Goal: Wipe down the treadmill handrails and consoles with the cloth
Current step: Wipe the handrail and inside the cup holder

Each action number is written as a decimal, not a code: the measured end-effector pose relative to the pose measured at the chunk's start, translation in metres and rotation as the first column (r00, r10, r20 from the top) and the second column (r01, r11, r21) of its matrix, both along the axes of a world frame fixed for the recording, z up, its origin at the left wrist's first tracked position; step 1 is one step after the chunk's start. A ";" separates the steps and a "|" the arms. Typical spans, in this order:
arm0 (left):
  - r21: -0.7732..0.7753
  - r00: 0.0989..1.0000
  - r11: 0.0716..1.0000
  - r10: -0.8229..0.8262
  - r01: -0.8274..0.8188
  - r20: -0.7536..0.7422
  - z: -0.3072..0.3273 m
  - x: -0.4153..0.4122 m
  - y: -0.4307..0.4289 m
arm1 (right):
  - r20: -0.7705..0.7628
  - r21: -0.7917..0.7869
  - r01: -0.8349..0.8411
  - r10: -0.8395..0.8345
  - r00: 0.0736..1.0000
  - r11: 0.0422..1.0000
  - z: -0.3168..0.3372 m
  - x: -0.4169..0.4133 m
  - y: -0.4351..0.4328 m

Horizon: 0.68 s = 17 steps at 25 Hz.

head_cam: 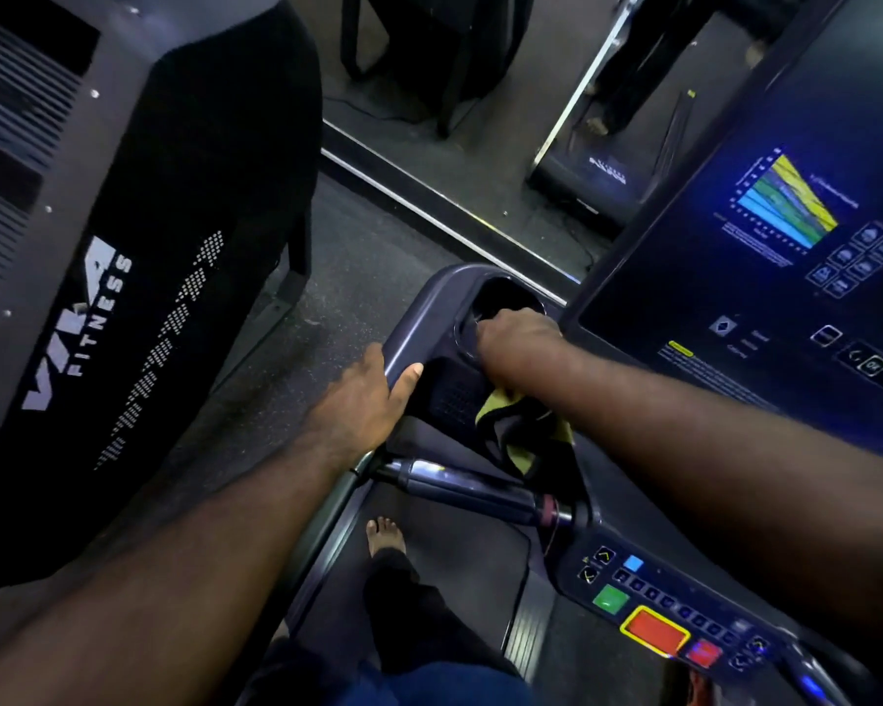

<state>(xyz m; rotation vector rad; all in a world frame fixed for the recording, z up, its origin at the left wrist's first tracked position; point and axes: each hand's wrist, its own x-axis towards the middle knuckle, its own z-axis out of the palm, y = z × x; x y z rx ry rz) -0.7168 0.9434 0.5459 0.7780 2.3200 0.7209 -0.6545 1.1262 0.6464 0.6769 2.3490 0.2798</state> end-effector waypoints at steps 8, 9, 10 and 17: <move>0.006 1.000 1.000 -0.008 0.008 -0.017 -0.009 0.000 0.003 | -0.259 0.147 0.084 -0.043 0.965 0.986 -0.030 -0.013 0.022; 0.014 1.000 1.000 -0.013 0.013 -0.024 -0.009 0.000 0.004 | -0.375 0.105 0.139 -0.090 0.923 0.985 -0.037 -0.013 0.025; 0.022 0.999 1.000 -0.015 0.016 -0.029 -0.010 -0.001 0.005 | -0.520 0.031 0.199 -0.154 0.840 0.980 -0.044 -0.014 0.028; 0.058 1.000 0.998 -0.008 0.008 -0.009 -0.013 -0.003 0.006 | -0.336 -0.154 0.430 -0.456 0.824 0.890 -0.040 -0.017 0.027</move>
